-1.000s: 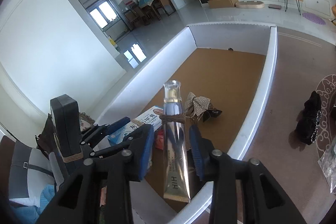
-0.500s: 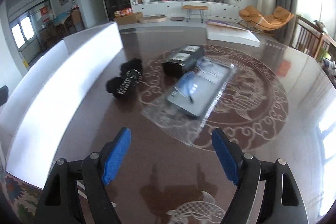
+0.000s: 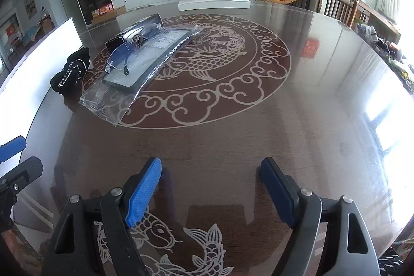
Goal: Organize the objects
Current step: 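Open both tools and withdraw them back over the table, then move the right tool toward the glasses in the plastic sleeve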
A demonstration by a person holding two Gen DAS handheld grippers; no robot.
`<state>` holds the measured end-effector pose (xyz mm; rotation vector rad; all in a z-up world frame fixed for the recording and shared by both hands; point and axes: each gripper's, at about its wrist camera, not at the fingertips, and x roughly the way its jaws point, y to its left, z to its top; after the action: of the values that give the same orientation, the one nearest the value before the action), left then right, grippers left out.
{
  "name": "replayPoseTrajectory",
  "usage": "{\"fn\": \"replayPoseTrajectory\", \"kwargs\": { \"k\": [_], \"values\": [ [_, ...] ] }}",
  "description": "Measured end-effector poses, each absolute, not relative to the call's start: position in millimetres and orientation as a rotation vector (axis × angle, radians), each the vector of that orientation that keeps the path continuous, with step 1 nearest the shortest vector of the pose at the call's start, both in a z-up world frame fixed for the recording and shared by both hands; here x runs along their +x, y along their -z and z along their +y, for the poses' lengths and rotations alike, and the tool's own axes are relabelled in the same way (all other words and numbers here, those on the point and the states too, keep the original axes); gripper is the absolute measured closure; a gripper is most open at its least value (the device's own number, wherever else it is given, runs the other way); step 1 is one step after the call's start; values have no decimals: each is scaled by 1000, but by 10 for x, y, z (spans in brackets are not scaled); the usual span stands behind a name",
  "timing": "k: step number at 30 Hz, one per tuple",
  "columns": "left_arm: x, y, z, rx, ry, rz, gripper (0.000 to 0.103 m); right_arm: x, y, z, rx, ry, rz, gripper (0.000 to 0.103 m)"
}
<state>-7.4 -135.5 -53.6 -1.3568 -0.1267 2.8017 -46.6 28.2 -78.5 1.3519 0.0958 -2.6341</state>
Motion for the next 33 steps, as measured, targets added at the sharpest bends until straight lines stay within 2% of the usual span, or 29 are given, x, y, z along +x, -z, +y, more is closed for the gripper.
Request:
{"fn": "replayPoseTrajectory", "kwargs": {
  "k": [14, 28, 30, 33],
  "values": [
    [-366, 765, -1568, -1470, -2847, -146, 14, -448, 864, 201, 1347, 2627, 154, 0],
    [-476, 834, -1554, -1494, -2867, -59, 13, -439, 877, 204, 1333, 2633, 152, 0],
    [-490, 833, -1565, -1491, -2869, -57, 11, -439, 878, 204, 1333, 2633, 152, 0],
    [-524, 856, -1605, -1506, -2878, -72, 1, -439, 878, 203, 1333, 2633, 151, 0]
  ]
}}
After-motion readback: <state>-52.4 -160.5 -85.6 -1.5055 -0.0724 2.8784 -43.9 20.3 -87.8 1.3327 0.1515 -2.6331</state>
